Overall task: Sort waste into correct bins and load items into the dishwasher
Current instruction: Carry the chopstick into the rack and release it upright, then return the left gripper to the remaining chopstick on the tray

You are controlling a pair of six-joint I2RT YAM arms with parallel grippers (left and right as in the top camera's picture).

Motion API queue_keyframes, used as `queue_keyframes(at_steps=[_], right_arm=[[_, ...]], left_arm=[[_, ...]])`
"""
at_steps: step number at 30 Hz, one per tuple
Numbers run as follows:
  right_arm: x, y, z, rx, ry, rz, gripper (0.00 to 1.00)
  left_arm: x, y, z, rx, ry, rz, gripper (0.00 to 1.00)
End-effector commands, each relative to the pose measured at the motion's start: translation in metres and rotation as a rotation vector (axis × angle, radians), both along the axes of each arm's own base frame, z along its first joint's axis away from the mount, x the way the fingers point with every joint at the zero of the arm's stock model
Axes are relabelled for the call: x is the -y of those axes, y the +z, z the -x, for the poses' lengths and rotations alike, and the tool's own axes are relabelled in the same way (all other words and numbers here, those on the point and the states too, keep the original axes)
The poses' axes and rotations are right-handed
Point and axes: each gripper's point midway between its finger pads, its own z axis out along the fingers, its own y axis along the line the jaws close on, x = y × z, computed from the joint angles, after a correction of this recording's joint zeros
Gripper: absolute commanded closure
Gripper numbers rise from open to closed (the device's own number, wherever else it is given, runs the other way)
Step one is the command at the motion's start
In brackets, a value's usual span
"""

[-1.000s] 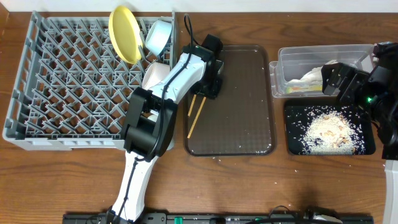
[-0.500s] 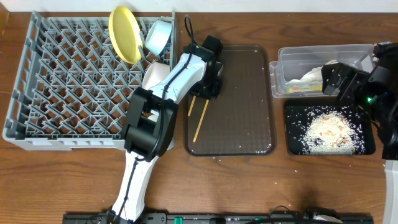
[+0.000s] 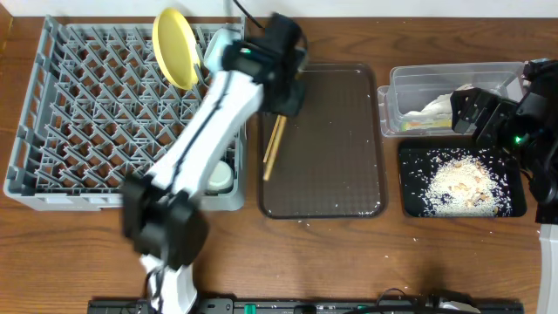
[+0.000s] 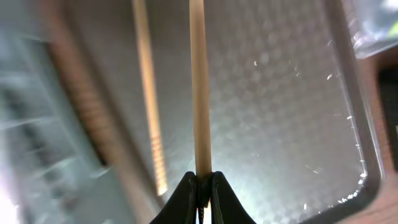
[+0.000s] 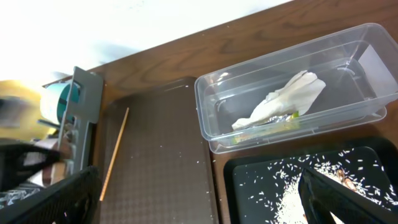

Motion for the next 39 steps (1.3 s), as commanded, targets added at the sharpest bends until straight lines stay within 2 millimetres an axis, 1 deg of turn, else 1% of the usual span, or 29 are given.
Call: queue_keyframes(at_steps=[1,2,4,6,7,9,12,16,19,22,25,27,28,29,31,34,36,39], right_arm=[[0.003,0.002,0.0,0.002,-0.015,-0.011,0.01],[0.003,0.002,0.0,0.003,-0.015,-0.011,0.01],[0.003,0.002,0.0,0.002,-0.015,-0.011,0.01],[0.003,0.002,0.0,0.003,-0.015,-0.011,0.01],[0.003,0.002,0.0,0.003,-0.015,-0.011,0.01],[0.003,0.002,0.0,0.003,-0.015,-0.011,0.01],[0.003,0.002,0.0,0.002,-0.015,-0.011,0.01],[0.003,0.002,0.0,0.002,-0.015,-0.011,0.01],[0.003,0.002,0.0,0.002,-0.015,-0.011,0.01],[0.003,0.002,0.0,0.002,-0.015,-0.011,0.01],[0.003,0.002,0.0,0.003,-0.015,-0.011,0.01],[0.003,0.002,0.0,0.002,-0.015,-0.011,0.01],[0.003,0.002,0.0,0.002,-0.015,-0.011,0.01],[0.003,0.002,0.0,0.002,-0.015,-0.011,0.01],[0.003,0.002,0.0,0.002,-0.015,-0.011,0.01],[0.003,0.002,0.0,0.002,-0.015,-0.011,0.01],[0.003,0.002,0.0,0.002,-0.015,-0.011,0.01],[0.003,0.002,0.0,0.002,-0.015,-0.011,0.01]], left_arm=[[-0.058,0.043,-0.007,0.133,0.13,-0.145,0.92],[-0.079,0.055,-0.005,0.16,0.173,-0.195,0.92],[-0.113,0.07,-0.002,0.193,0.246,-0.269,0.92],[-0.144,0.078,0.0,0.202,0.291,-0.331,0.92],[-0.155,0.077,-0.001,0.195,0.297,-0.351,0.92],[-0.175,0.074,-0.002,0.176,0.317,-0.374,0.92],[-0.201,0.06,-0.008,0.14,0.356,-0.397,0.93],[-0.223,0.034,-0.018,0.09,0.369,-0.427,0.92],[-0.23,0.014,-0.025,0.051,0.351,-0.448,0.92],[-0.23,-0.003,-0.031,0.019,0.345,-0.455,0.92],[-0.23,-0.013,-0.032,-0.003,0.354,-0.456,0.83],[-0.23,-0.014,-0.032,-0.005,0.357,-0.456,0.65],[-0.23,-0.014,-0.032,-0.005,0.357,-0.456,0.61],[-0.23,-0.013,-0.033,-0.003,0.357,-0.455,0.59],[-0.23,-0.012,-0.033,-0.001,0.358,-0.454,0.56],[-0.229,-0.008,-0.033,0.007,0.382,-0.444,0.56],[-0.227,-0.002,-0.033,0.021,0.404,-0.43,0.56],[-0.21,0.013,-0.035,0.059,0.38,-0.376,0.56]])
